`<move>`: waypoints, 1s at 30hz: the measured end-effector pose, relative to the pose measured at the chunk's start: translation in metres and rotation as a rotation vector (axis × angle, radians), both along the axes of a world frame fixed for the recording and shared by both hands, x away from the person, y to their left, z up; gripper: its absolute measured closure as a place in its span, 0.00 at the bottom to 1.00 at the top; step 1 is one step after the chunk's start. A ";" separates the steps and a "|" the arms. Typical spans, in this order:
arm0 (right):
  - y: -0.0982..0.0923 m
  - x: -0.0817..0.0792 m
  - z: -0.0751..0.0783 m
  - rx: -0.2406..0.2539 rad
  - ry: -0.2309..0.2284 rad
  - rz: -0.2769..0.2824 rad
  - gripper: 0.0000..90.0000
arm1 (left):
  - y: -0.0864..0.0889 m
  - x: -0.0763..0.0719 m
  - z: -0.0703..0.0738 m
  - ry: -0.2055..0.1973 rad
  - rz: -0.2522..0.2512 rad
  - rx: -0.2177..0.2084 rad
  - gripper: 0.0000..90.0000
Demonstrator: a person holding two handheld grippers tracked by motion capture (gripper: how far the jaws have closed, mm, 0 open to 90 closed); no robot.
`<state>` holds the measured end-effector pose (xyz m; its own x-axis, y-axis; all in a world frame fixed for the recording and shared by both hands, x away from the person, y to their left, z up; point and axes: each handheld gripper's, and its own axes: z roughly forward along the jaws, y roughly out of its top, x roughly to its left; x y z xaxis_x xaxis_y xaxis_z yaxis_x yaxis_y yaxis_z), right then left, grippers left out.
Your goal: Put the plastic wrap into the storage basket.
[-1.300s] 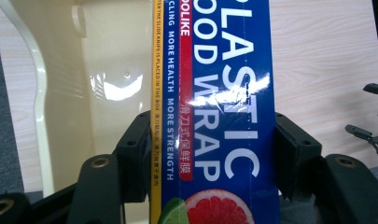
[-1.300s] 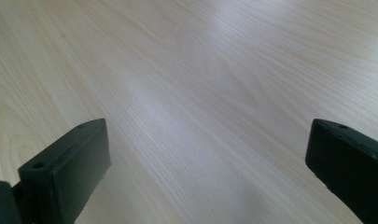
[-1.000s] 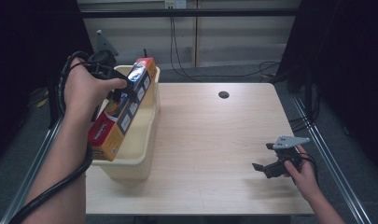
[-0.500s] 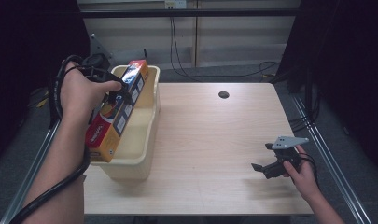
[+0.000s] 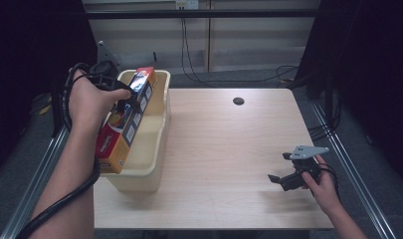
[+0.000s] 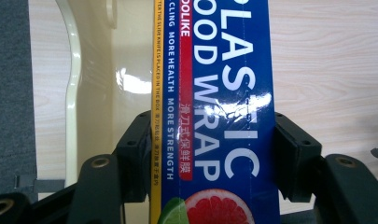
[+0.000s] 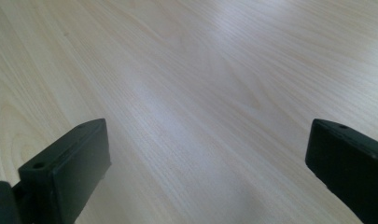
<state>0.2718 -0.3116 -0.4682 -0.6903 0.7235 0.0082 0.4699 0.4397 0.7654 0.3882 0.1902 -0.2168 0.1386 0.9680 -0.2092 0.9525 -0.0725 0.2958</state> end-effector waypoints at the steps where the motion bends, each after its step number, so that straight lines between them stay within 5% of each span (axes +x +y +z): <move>1: 0.000 0.000 0.000 0.002 0.004 -0.001 0.00 | 0.000 0.000 -0.001 0.000 -0.001 0.007 0.45; 30: 0.001 0.000 0.000 0.001 0.005 -0.001 0.00 | 0.001 0.007 -0.032 0.056 0.030 0.026 0.45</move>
